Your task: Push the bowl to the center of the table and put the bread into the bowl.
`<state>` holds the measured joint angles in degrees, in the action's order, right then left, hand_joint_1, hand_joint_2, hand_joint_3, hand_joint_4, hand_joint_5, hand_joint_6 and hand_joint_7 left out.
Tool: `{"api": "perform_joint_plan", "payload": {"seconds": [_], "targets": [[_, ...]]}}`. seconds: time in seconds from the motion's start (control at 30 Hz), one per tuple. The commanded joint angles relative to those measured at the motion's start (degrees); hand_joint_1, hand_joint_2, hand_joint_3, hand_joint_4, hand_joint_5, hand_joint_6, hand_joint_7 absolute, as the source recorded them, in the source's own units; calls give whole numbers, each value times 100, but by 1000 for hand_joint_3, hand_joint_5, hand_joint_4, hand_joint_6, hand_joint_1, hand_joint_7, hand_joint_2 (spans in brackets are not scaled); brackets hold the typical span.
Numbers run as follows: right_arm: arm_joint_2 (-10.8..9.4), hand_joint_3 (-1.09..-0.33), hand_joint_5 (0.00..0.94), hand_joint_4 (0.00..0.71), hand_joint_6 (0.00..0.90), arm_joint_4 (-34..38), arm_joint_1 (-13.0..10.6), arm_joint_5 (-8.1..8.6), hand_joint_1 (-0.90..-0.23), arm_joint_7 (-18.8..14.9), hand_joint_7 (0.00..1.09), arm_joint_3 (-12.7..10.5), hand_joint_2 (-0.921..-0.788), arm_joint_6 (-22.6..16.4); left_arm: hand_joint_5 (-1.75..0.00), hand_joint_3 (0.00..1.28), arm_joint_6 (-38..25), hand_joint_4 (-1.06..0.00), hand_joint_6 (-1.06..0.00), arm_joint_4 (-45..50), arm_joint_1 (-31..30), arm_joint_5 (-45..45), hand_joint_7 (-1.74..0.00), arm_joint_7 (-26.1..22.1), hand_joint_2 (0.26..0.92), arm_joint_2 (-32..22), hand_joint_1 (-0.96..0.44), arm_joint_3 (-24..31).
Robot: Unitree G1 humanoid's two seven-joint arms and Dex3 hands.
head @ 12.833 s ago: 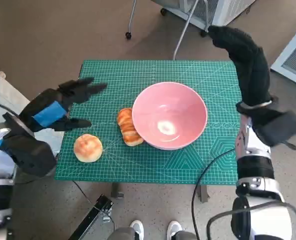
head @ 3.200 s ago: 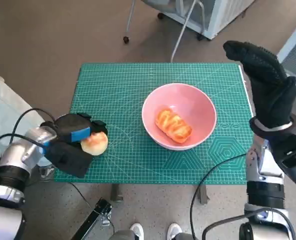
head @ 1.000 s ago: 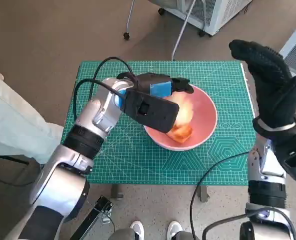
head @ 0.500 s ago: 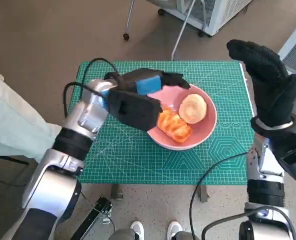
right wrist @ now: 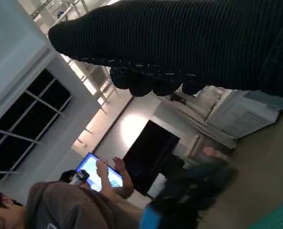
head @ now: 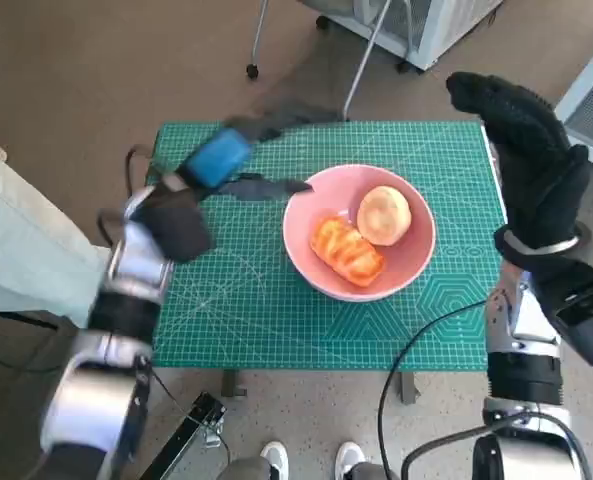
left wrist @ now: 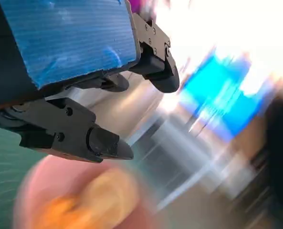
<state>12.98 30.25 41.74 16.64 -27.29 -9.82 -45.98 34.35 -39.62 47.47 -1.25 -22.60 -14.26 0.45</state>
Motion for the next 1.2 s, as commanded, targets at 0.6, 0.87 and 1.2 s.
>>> {"api": "perform_joint_plan", "payload": {"seconds": [0.6,0.87,1.2], "targets": [[-414,-736,39,219,-1,20,-27,-196,-647,257,594,189,-921,-63,-1,136,410,-373,-237,1599,-1758,-658,-386,806,921,628,-313,553],[-426,-745,39,220,-1,122,45,-374,-639,316,595,265,-921,-112,0,156,526,-352,-251,1646,-1767,-451,-313,1053,921,680,-348,524],[-433,-778,35,212,-1,-13,7,-606,-634,437,578,379,-921,-84,0,161,330,-335,-260,1938,-1776,-502,-292,1084,921,674,-364,466]]}}
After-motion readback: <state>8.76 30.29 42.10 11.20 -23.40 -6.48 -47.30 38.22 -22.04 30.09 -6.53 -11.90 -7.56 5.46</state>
